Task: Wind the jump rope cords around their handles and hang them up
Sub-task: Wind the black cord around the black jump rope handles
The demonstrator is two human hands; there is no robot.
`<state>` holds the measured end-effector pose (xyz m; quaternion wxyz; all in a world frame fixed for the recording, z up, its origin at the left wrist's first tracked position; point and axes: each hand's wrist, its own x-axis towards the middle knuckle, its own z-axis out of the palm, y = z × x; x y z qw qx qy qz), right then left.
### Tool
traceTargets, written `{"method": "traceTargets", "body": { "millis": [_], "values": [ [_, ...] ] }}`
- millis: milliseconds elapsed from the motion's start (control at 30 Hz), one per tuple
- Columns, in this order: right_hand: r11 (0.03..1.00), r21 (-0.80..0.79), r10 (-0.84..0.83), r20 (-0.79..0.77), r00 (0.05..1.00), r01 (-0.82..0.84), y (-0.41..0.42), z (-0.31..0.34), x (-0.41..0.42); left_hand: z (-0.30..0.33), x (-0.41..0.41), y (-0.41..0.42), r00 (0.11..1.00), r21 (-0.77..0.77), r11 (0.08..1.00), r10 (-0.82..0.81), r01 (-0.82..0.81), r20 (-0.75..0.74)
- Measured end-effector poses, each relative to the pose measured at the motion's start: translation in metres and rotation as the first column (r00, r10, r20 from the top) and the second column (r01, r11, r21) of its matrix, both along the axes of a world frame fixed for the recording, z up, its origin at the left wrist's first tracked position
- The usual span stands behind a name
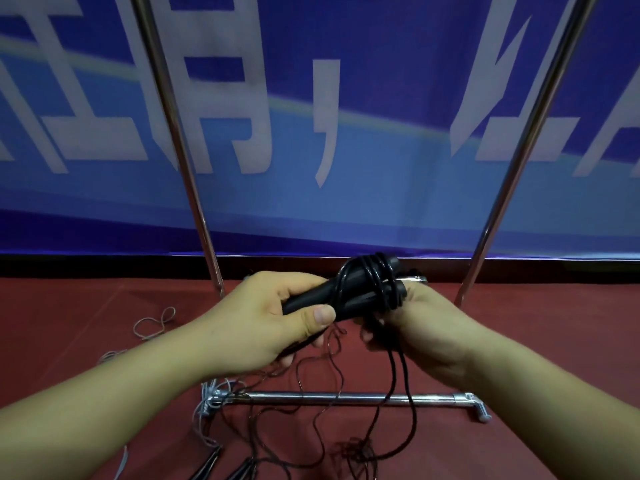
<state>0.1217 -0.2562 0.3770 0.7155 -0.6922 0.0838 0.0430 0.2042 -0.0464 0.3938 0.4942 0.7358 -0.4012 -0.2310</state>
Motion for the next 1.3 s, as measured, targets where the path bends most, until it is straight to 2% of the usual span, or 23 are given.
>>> {"method": "traceTargets", "body": {
  "millis": [167,400,533,633,833,933,1100,1300],
  "values": [
    [0.994,0.056,-0.090,-0.072,0.993,0.094,0.011,-0.005,0.003,-0.006,0.003,-0.003,0.990,-0.026,0.990,0.139,-0.140,-0.018],
    [0.982,-0.188,-0.021,-0.065,0.998,0.008,0.017,-0.010,0.000,-0.010,0.010,-0.008,0.933,-0.050,0.931,0.359,-0.361,-0.035],
    [0.979,-0.201,-0.007,-0.123,0.992,-0.018,0.017,-0.012,0.000,-0.016,0.016,-0.007,0.903,-0.022,0.903,0.429,-0.430,-0.021],
    [0.980,-0.196,-0.050,-0.129,0.990,0.024,0.018,-0.012,0.000,-0.019,0.020,-0.005,0.877,0.002,0.878,0.478,-0.479,-0.049],
    [0.947,-0.319,-0.078,-0.121,0.990,0.036,0.012,-0.014,-0.002,-0.026,0.032,0.001,0.817,0.021,0.822,0.568,-0.569,-0.095],
    [0.925,-0.377,-0.074,-0.082,0.994,0.038,0.010,-0.014,-0.001,-0.033,0.038,0.005,0.821,0.052,0.821,0.570,-0.569,-0.019],
    [0.927,-0.376,-0.031,-0.102,0.994,-0.010,0.013,-0.012,-0.002,-0.041,0.047,0.010,0.815,0.151,0.827,0.472,-0.541,0.337],
    [0.921,-0.388,-0.074,-0.201,0.977,-0.010,0.011,-0.010,0.000,-0.047,0.049,0.009,0.817,0.251,0.823,0.372,-0.510,0.441]
  ]
}}
